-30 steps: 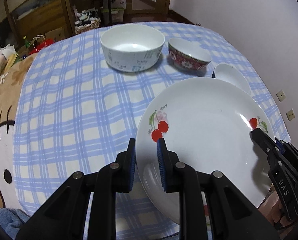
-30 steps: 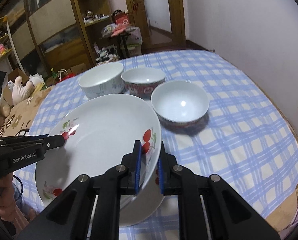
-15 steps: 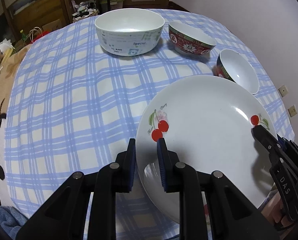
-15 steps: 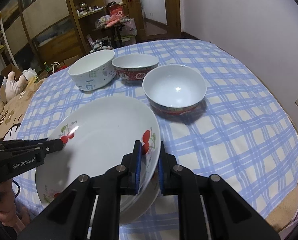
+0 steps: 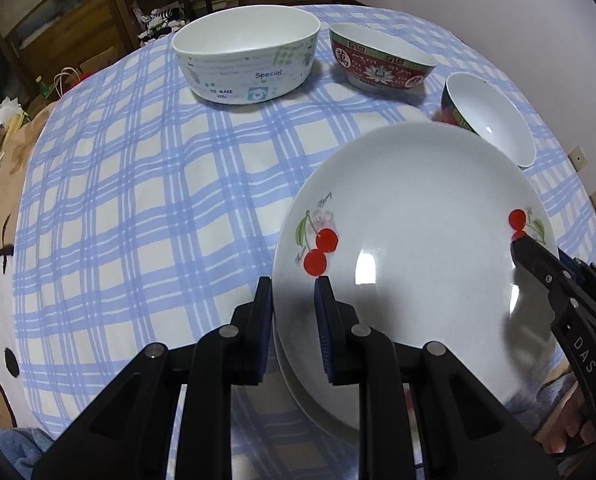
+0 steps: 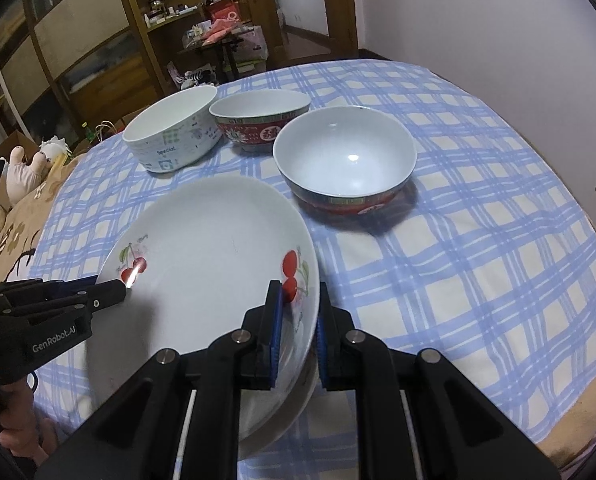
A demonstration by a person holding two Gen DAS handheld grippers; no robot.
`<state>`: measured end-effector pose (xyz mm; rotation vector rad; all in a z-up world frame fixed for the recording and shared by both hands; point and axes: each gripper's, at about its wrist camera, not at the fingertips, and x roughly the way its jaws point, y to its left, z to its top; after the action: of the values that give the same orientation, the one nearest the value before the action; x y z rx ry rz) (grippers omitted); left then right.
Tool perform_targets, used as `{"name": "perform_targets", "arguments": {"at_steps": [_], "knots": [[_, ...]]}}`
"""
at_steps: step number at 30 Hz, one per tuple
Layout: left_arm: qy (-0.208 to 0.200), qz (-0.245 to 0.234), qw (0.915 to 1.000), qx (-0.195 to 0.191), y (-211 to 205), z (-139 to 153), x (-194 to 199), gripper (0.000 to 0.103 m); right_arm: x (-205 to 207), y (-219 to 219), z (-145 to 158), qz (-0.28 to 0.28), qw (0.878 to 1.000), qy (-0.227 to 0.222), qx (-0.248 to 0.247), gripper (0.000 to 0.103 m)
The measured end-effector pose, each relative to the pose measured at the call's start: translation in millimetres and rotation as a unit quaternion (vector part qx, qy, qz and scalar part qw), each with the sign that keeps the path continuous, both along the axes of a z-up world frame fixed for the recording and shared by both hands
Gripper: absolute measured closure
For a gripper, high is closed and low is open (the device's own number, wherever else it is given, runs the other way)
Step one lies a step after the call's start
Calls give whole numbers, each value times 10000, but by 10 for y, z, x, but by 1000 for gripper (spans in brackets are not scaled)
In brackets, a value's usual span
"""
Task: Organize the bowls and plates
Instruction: 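Carry the cherry plate over the plate stack and lower it with both grippers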
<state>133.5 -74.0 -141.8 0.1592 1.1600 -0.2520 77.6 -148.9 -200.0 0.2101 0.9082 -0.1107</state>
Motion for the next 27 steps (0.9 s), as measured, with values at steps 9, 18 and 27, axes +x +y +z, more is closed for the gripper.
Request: {"name": "perform_targets", "arguments": {"at_steps": [9,18,27], "knots": [[43,53,9999,-157,14,-16,9,83,24,-21,-58,-33,9999,93,33,88],[16,26,9999,-99,18,-10,6,83,28,-17,-58,-36,9999,97,-29,88],[8,227,9994,-251,120,40,37,83,26,-16,-55,-41,9999,91,-36,88]]}}
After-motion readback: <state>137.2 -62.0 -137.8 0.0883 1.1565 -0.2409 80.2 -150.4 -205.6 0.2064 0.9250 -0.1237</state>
